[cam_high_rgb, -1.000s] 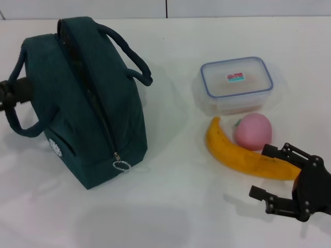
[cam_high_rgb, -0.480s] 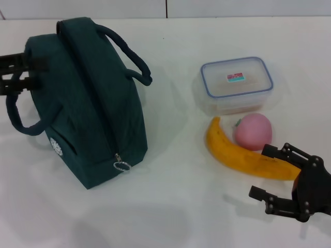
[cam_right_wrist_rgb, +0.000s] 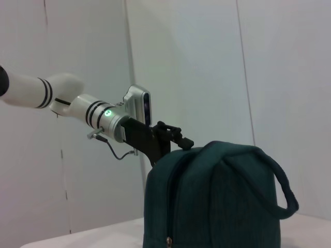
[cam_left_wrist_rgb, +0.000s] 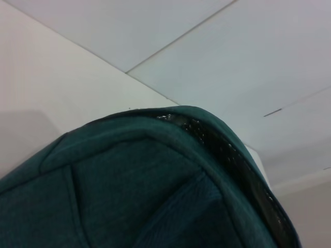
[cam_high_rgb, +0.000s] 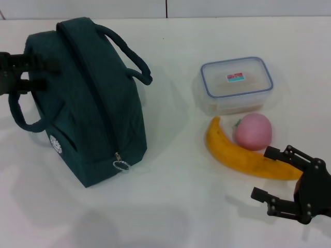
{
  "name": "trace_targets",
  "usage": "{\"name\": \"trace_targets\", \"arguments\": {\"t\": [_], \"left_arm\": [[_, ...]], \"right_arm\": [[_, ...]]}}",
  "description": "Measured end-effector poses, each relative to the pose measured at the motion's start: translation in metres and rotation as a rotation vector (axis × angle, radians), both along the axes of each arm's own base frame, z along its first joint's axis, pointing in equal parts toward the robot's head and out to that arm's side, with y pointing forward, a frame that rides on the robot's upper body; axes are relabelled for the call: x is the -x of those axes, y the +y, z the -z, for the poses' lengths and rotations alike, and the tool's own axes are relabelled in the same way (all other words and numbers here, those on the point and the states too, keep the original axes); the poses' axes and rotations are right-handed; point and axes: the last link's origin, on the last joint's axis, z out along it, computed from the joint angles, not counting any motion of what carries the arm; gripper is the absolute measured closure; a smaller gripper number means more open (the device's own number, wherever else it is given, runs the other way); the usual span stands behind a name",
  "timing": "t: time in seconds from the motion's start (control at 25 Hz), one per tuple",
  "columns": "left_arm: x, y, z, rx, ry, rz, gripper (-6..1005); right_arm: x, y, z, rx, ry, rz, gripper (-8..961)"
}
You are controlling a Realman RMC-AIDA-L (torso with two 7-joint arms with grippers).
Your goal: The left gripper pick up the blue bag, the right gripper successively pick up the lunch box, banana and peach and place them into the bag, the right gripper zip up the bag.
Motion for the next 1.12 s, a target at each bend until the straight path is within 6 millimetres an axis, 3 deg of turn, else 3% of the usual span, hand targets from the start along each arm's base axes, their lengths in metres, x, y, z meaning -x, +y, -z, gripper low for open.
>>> {"name": "trace_targets", "arguments": {"t": [0.24, 0.64, 1.12], "left_arm": [[0.0, 0.0043, 0.0003, 0.009, 0.025, -0.015, 121], [-0.0023, 0.0034, 0.0064, -0.001, 0.03, 0.047, 529], [-0.009, 0.0075, 0.0056, -0.021, 0.009, 0.071, 803]], "right_arm": [[-0.001, -0.0004, -0.001, -0.003, 0.0, 0.004, 69], [-0.0005, -0.0004, -0.0014, -0.003, 0.003, 0.0, 69], [-0.0018, -0.0029, -0.0005, -0.002, 0.019, 0.022, 70]]}}
